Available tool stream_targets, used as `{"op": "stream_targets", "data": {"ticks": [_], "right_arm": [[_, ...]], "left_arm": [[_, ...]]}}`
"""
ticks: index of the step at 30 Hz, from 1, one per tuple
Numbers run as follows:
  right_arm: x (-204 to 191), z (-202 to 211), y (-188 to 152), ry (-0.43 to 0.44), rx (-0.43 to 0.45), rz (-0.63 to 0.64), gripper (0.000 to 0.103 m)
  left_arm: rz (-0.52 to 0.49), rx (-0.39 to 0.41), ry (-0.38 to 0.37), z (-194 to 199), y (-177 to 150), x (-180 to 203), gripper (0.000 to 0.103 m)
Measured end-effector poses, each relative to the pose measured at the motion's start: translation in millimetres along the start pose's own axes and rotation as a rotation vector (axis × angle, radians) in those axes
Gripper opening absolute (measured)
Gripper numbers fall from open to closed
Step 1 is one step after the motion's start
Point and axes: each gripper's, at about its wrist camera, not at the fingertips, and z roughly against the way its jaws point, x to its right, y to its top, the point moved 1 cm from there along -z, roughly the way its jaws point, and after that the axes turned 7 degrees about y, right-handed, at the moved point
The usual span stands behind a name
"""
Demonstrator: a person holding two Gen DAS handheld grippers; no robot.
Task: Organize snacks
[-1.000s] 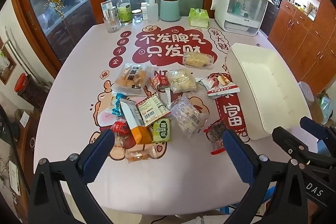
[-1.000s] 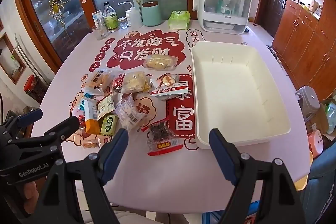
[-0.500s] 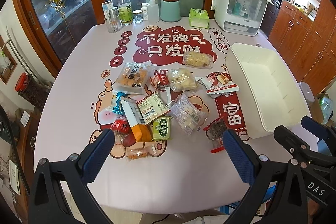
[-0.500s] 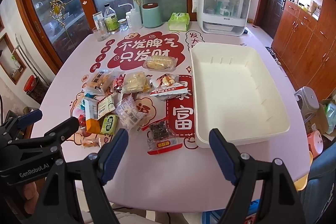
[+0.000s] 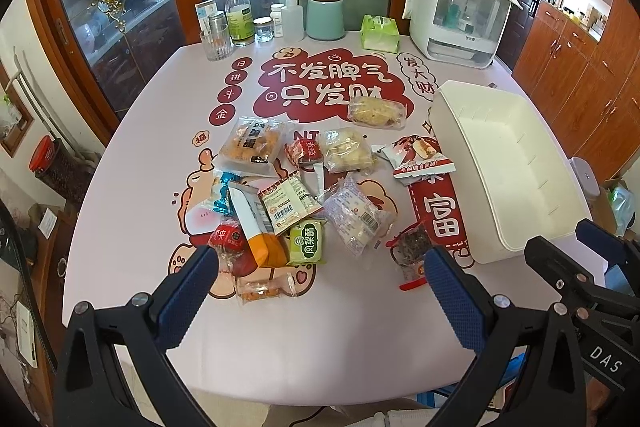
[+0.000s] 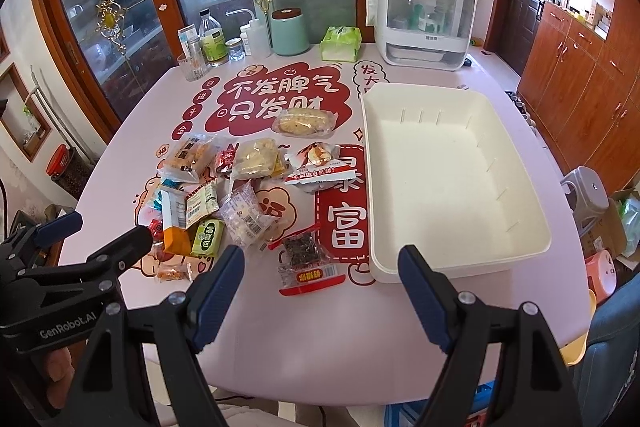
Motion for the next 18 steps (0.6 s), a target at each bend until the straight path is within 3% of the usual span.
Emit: {"op": "stream_targets", "data": {"ticks": [18], "right_arm": [[7.1, -9.3, 5.8, 0.009, -0.024, -0.001, 0.080]], "left_arm": [[0.011, -0.014, 0.004, 0.0, -9.7, -2.8, 0.102]]}}
